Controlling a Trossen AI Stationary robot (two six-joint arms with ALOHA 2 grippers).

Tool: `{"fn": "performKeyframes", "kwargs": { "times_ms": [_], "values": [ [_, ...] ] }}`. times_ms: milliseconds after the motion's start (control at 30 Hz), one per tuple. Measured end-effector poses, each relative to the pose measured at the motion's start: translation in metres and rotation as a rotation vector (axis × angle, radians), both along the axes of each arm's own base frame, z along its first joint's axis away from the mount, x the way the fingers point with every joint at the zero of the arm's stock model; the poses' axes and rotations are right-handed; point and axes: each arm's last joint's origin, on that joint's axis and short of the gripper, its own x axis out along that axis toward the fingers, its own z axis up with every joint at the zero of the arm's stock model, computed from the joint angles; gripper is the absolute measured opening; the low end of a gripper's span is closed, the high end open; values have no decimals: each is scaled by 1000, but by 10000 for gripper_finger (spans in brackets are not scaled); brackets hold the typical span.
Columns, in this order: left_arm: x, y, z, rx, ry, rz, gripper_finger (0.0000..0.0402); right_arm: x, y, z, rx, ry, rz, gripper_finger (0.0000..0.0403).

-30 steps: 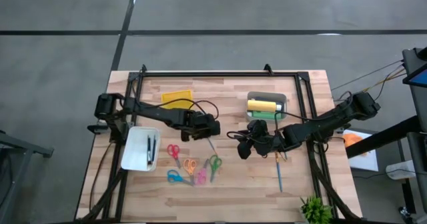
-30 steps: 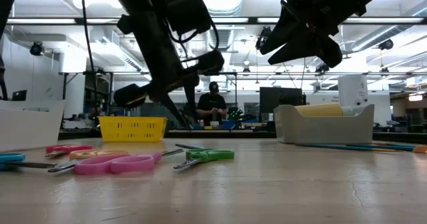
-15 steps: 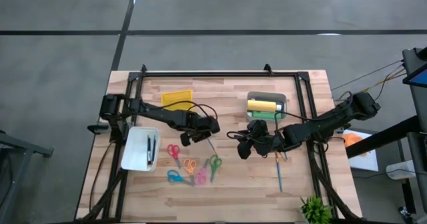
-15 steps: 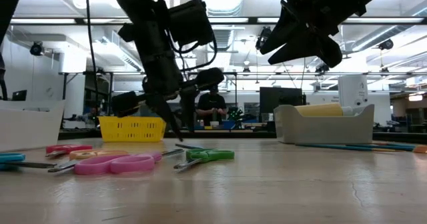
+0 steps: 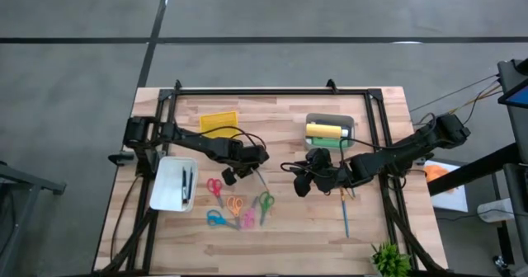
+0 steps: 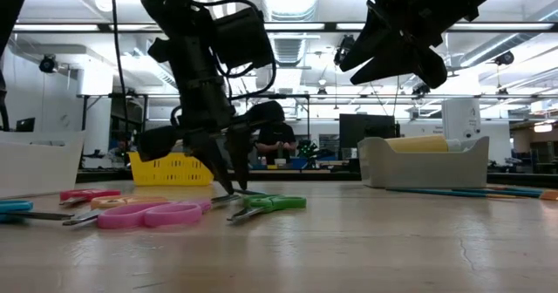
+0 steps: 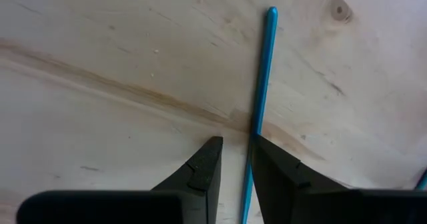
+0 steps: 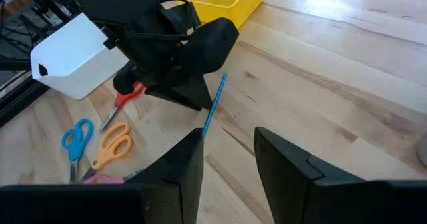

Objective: Pick & Place Paint Supplies
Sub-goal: Put the blue paintbrush into the white bin

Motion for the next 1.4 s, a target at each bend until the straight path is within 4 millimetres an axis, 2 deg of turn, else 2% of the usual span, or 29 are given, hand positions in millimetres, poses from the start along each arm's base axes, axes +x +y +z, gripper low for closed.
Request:
{"fn": "performKeyframes", "kwargs": {
  "times_ms": [200, 567, 1000, 1400],
  "values": [
    [0, 0, -1, 6, -3, -4, 85, 0, 0, 0, 0, 0, 0, 130],
    [1, -1, 10, 57, -23, -77, 85, 0, 0, 0, 2, -1, -1, 130],
    [1, 5, 9, 106, -23, 40, 85, 0, 0, 0, 2, 0, -1, 130],
    [-2, 8, 8, 102, 5, 49, 85, 0, 0, 0, 1, 0, -1, 130]
  ]
}}
